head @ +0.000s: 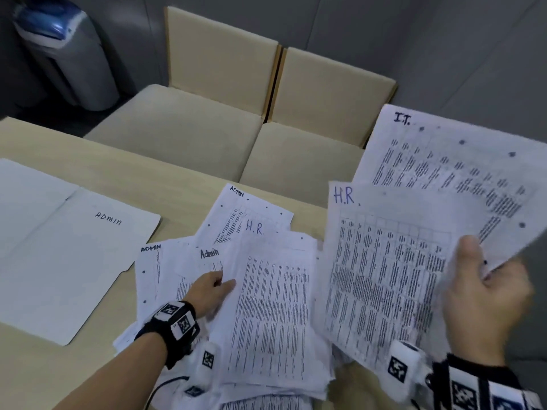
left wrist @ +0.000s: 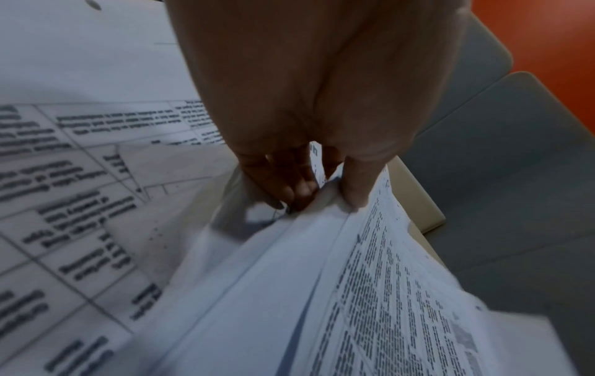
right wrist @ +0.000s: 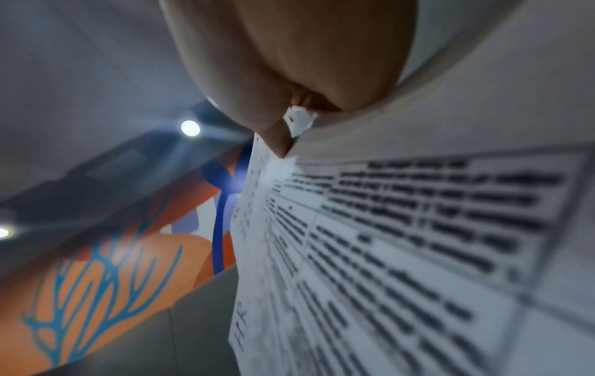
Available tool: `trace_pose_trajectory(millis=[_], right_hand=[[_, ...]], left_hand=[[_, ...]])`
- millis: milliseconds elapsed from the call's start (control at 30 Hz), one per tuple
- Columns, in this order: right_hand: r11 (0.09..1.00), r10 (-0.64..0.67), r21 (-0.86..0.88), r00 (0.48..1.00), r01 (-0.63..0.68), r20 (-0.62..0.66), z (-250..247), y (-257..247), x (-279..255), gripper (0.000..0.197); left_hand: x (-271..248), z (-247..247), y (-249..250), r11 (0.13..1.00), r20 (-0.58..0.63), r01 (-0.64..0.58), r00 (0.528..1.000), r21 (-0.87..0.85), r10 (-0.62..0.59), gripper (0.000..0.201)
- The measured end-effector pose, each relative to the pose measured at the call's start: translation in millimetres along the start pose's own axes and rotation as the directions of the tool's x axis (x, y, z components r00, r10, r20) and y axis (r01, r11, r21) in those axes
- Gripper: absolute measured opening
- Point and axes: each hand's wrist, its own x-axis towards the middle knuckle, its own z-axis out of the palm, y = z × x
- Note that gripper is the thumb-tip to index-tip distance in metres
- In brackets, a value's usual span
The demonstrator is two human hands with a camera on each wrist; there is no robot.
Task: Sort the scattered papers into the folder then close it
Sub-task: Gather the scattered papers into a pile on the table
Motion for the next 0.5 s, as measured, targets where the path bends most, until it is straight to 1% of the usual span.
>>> trace_pose_trajectory(millis=[33,100,133,167,200,233,267,300,367,400,433,467,500], right_hand=[[1.000,-0.005,-0.004,1.000,0.004,-0.012,0.2,-11.1,-4.5,0.025],[1.000,-0.005,-0.019,1.000,0.005,-0.002,0.9,-24.4,-12.9,0.039],[0.999,-0.002,-0.043,1.000,0.002,0.017,4.5,-27.2,-18.8,0.045],[0.996,0.009,-0.084,0.999,-0.005,0.050,11.1,-28.3,-24.8,0.045],[0.991,0.038,-0.128,0.993,-0.023,0.110,20.9,-22.1,-32.2,0.039],[0.981,0.095,-0.182,0.981,-0.064,0.169,33.7,-12.5,-42.6,0.035],[0.965,0.185,-0.226,0.957,-0.134,0.225,46.3,3.2,-54.5,0.036],[0.939,0.293,-0.262,0.917,-0.224,0.269,57.9,22.6,-70.0,0.037],[0.863,0.499,-0.267,0.805,-0.428,0.322,75.3,62.7,-97.7,0.039],[0.819,0.573,-0.276,0.751,-0.503,0.330,82.9,78.5,-112.0,0.040],[0.781,0.624,-0.300,0.707,-0.548,0.332,87.0,90.4,-125.1,0.040],[0.757,0.653,-0.311,0.681,-0.575,0.331,90.7,93.8,-134.6,0.042],[0.726,0.687,-0.327,0.645,-0.605,0.334,92.6,97.2,-142.4,0.044]], left_hand=[[-2.0,0.0,1.4,1.000,-0.011,0.005,1.000,-0.027,-0.005,0.039],[-3.9,-0.6,2.2,0.996,-0.029,0.009,1.000,-0.089,-0.012,0.038],[-4.8,-0.8,2.5,0.994,-0.031,0.003,1.000,-0.113,-0.007,0.036],[-5.0,-2.4,3.6,0.991,-0.021,0.008,1.000,-0.133,-0.010,0.039],[-4.7,-4.1,5.3,0.986,-0.007,0.036,0.999,-0.160,-0.037,0.050],[-2.6,-4.8,5.2,0.972,0.031,0.098,0.995,-0.214,-0.094,0.062],[-3.0,-5.7,6.9,0.943,0.084,0.160,0.986,-0.293,-0.141,0.073],[-2.8,-7.1,7.3,0.906,0.138,0.206,0.976,-0.370,-0.166,0.083],[-3.5,-4.8,14.9,0.831,0.192,0.239,0.968,-0.503,-0.162,0.102],[-6.1,-5.7,18.7,0.801,0.190,0.243,0.968,-0.547,-0.164,0.105],[-10.2,-7.0,24.1,0.778,0.191,0.238,0.969,-0.582,-0.154,0.104],[-14.0,-7.1,28.2,0.759,0.187,0.231,0.972,-0.609,-0.145,0.096],[-21.7,-8.6,33.6,0.754,0.172,0.210,0.976,-0.623,-0.131,0.084]])
